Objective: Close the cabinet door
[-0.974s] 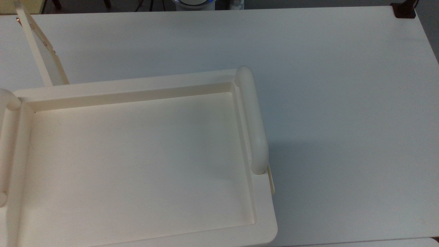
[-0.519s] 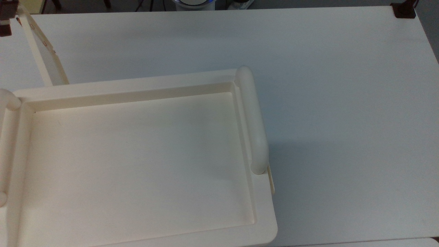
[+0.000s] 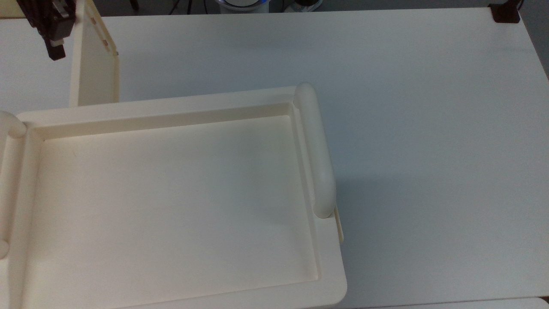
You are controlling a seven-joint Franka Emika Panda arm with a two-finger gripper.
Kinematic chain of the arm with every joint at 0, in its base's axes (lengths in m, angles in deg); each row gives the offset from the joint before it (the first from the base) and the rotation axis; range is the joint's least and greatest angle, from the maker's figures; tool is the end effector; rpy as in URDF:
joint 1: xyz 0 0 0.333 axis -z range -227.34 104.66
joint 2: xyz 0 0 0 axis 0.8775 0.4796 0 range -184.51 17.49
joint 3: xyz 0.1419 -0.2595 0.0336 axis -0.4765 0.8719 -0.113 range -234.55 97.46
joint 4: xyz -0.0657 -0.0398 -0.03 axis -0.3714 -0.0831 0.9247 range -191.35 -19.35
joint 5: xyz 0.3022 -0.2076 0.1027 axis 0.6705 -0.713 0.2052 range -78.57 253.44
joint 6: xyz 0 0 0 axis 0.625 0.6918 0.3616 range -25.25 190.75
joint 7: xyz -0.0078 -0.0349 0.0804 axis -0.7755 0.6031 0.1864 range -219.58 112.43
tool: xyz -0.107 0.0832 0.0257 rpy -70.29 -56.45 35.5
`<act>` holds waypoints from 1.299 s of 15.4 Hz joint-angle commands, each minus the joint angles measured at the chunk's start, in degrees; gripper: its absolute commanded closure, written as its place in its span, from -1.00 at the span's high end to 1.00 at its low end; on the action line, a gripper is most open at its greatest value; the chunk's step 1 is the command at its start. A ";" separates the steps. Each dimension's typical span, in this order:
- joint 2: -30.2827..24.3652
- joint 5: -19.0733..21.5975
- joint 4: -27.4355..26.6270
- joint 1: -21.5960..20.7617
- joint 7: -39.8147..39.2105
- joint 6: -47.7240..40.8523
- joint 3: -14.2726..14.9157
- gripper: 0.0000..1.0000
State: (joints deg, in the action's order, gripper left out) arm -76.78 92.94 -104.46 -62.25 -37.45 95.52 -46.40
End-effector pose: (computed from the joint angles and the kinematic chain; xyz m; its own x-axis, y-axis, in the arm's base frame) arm 0.5937 -0.2095 0.5780 0.7036 -0.5990 0.3824 -0.5862 -0.7934 -0.1641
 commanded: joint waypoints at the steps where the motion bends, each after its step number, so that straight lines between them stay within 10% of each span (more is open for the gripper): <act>1: -0.49 1.17 -0.45 -0.05 0.84 -1.12 -4.47 -1.00; 9: 5.39 16.09 3.33 0.03 0.75 12.64 -8.33 -1.00; 20: 9.18 25.87 3.68 -0.05 0.75 27.54 -13.17 -1.00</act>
State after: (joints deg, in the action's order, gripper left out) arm -67.79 116.75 -101.39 -62.34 -37.02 122.00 -58.22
